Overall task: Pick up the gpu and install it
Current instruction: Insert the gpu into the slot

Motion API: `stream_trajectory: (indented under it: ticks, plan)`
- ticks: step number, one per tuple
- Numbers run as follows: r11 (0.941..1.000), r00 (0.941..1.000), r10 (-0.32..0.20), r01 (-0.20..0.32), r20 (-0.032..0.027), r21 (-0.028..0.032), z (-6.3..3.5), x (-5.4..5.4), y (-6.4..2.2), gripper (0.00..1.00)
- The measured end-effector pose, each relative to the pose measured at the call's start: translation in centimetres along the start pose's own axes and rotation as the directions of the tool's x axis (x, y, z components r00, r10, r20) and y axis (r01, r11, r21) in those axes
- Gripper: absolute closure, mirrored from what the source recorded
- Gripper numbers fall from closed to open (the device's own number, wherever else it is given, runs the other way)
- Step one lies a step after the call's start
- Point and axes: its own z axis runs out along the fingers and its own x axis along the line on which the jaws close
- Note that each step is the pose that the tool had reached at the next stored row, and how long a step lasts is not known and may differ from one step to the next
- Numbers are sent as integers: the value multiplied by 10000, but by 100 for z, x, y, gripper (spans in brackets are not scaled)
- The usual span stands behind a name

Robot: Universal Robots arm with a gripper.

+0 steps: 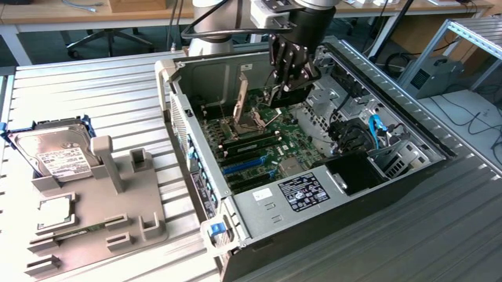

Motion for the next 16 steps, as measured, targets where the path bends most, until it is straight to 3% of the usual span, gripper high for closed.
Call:
stream_trajectory:
  ticks: [7, 16]
  plan:
    - [10000, 10000, 0, 0, 1, 1, 35, 7, 0, 74]
    - [10000, 10000, 0, 0, 2, 1, 205, 29, 2, 74]
